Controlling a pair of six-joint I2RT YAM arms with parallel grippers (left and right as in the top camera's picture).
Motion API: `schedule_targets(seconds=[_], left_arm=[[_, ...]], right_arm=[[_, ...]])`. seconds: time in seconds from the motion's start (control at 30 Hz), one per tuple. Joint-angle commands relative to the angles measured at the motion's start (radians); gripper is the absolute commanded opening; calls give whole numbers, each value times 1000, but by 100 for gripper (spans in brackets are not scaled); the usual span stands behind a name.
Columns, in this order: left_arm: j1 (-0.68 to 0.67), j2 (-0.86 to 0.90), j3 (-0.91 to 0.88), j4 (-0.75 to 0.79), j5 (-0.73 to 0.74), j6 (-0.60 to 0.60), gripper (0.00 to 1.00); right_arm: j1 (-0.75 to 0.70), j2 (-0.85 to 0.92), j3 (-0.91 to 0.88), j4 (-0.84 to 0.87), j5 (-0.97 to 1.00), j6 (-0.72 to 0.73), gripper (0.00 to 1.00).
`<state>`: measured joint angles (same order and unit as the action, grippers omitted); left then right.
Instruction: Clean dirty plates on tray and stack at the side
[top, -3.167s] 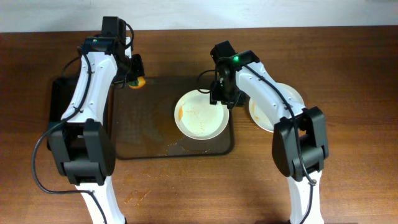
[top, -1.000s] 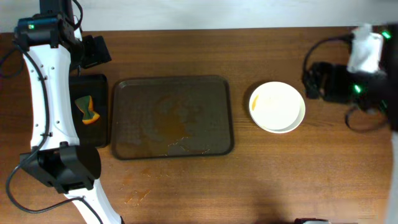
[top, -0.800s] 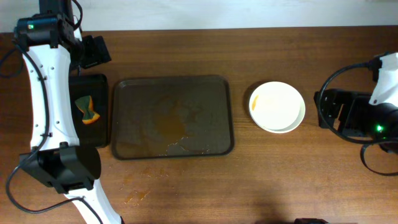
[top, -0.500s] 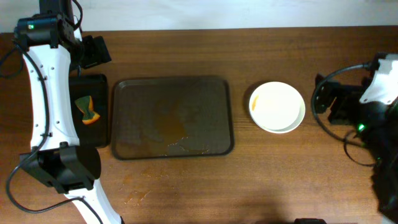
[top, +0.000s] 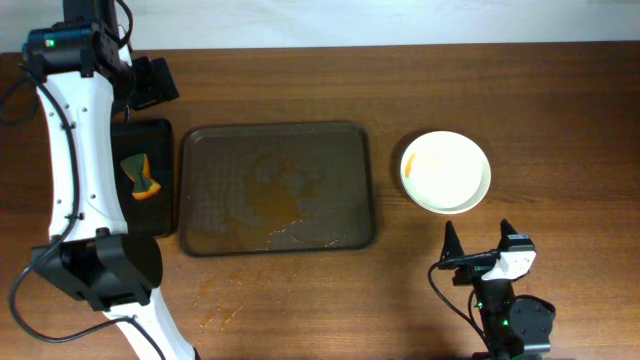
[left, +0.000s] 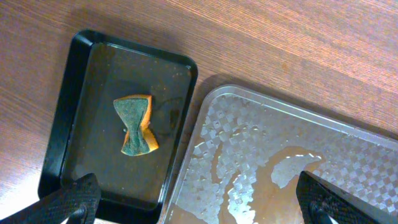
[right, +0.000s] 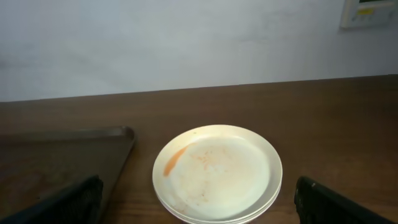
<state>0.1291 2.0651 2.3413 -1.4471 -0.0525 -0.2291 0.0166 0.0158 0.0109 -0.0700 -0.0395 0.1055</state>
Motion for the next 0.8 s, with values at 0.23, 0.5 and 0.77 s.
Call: schedule_targets(seconds=[0.23, 0.5, 0.77], left_arm=[[-2, -14, 8, 2, 4, -12, 99], [-2, -112, -123, 177, -13, -8, 99], [-2, -900, -1354, 1073, 40, 251, 99]], right_arm=[[10, -10, -5, -6, 15, 6, 98], [10, -10, -5, -6, 15, 6, 98], [10, -10, -5, -6, 15, 6, 98]])
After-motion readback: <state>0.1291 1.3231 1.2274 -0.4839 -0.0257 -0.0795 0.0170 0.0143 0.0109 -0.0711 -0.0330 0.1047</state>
